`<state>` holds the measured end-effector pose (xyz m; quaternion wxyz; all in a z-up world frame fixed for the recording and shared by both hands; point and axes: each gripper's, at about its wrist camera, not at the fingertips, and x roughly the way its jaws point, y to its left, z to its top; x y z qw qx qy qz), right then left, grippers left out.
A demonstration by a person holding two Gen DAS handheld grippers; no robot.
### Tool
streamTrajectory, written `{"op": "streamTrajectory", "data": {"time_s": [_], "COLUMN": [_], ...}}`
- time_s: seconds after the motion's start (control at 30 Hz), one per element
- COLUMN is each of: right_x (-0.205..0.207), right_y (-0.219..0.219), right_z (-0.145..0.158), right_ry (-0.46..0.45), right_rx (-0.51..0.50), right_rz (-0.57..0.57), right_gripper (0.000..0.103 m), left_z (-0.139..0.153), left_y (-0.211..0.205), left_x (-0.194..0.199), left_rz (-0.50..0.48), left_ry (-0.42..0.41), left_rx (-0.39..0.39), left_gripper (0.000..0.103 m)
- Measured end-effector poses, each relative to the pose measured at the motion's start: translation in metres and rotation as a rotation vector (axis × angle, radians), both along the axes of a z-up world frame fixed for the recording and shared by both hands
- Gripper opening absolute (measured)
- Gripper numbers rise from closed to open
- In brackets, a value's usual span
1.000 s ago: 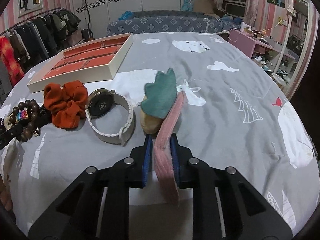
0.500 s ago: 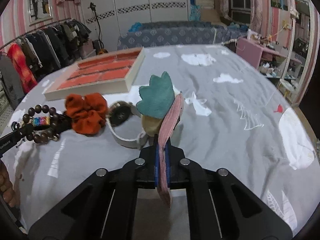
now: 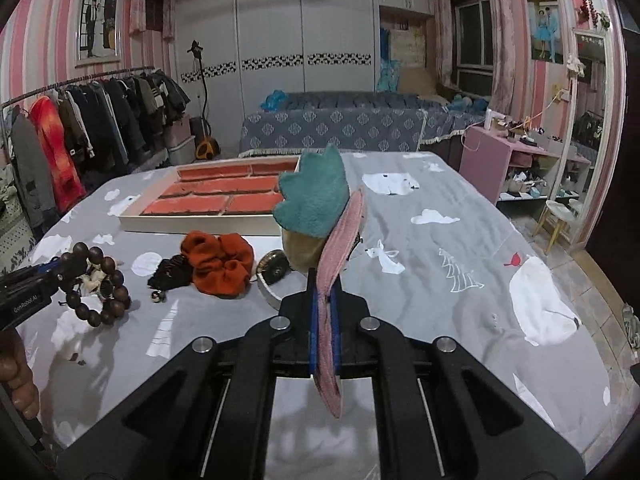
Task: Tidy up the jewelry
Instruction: 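Carry the clip and bracelet into the red tray and open both tools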
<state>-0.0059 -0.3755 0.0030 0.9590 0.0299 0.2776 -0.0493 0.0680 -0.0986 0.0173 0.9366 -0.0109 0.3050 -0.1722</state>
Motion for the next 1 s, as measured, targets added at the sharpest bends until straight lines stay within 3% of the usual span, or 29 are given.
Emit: {"op": "streamTrajectory", "data": {"time_s": [0.57,1.0], "right_x": [-0.042,-0.035], "right_y": [0.034,0.04], "right_z": [0.04,0.047], "right_ry": [-0.107,-0.109], "right_rx": [-0.034,-0.019], "right_rz": [0.014,0.028], "right_gripper": [0.006,0.006], "left_z": [0.049,0.059], "left_y": [0.014,0.028], "left_x": [-0.052,-0.04], "left_rz": [-0.043,0.002], "left_ry": [-0.151,-0.198], "left_rx": [-0.013,0.003], "left_gripper": [0.019,0.02]}}
